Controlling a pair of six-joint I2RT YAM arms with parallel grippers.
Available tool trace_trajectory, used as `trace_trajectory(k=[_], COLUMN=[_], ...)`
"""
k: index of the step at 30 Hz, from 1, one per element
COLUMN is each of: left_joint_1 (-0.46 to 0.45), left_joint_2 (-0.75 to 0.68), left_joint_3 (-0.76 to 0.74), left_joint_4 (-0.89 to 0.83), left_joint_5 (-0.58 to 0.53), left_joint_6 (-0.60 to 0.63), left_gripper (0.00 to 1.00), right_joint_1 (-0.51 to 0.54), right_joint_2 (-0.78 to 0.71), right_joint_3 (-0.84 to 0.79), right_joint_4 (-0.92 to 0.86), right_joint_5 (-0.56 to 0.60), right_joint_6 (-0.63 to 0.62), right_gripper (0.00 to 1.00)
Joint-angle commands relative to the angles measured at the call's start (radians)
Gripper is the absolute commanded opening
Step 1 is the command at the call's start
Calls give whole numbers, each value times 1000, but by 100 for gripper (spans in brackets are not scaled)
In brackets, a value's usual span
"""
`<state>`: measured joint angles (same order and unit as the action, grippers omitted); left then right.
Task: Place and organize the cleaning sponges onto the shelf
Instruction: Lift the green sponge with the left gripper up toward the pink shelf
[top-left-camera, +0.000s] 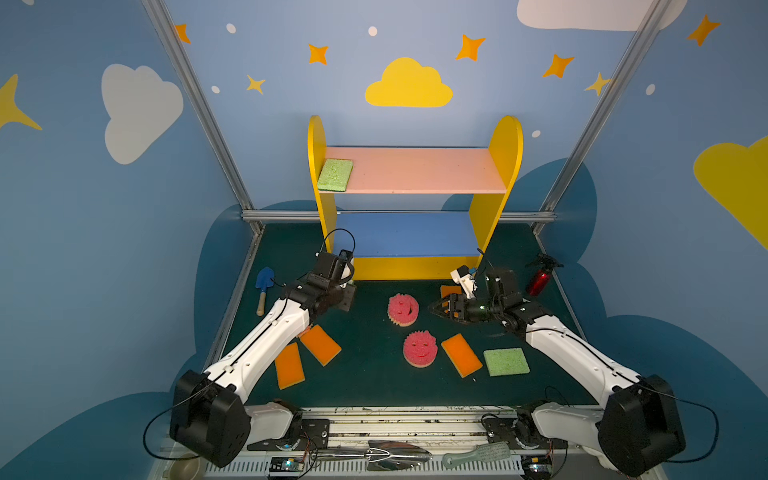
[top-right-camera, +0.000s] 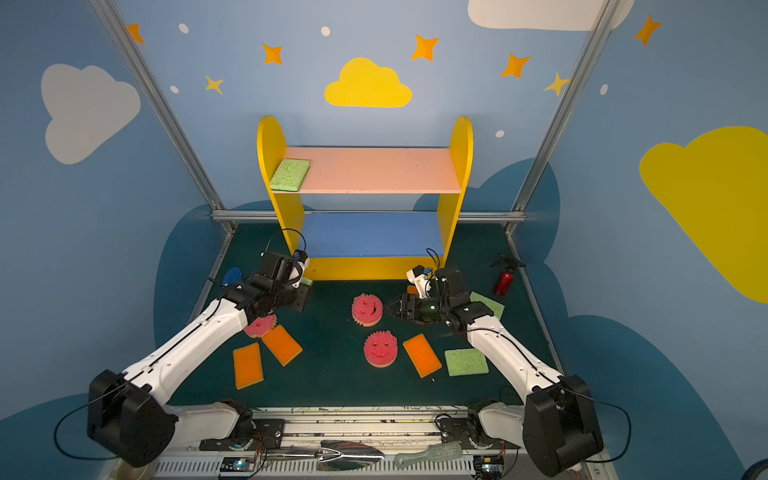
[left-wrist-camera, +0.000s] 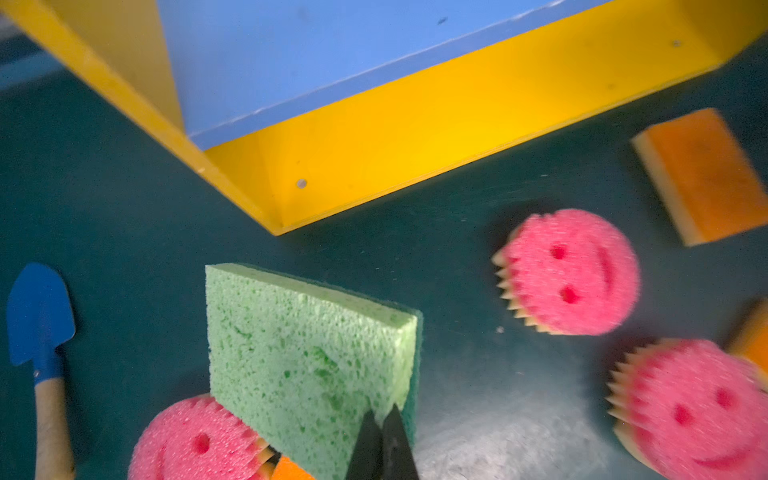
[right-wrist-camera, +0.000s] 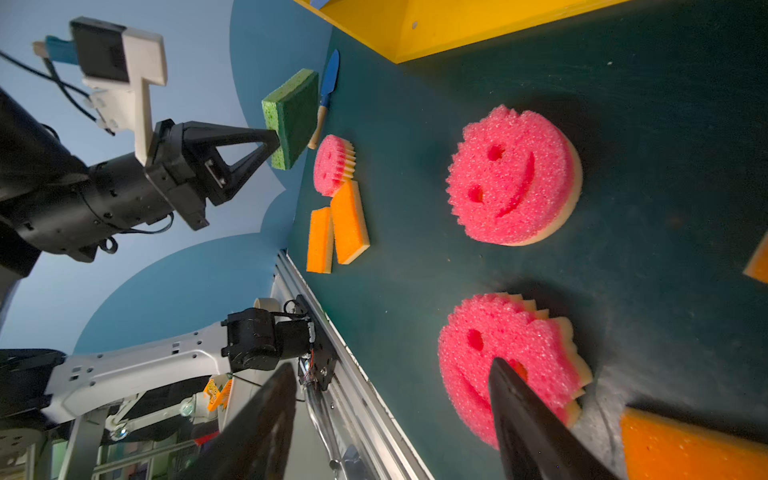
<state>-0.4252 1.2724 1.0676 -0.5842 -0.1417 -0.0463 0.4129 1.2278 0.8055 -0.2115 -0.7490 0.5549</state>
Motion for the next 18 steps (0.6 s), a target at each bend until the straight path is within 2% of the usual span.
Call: trace_trajectory(k=[1,3,7,18], left_joint_1=[-83,-149,-267,-382], left_joint_2=[-62,-78,-74,11], left_joint_3=[32,60,116,325], left_joint_4=[-19,-20,-12,-121], left_joint_5=[84,126,136,82], left_joint_6=[93,136,214,367], left_gripper=[3,3,3,3], right_joint_1=[-6,-4,6,54], right_joint_2=[-26,-22,-25,-24], right_joint_3=[62,86,122,236], right_joint_4=[-25,-35,-6,86], right_joint_5=[-116,-143,-171,-170], right_joint_6=[46,79,143,241], right_gripper=[70,68,69,71])
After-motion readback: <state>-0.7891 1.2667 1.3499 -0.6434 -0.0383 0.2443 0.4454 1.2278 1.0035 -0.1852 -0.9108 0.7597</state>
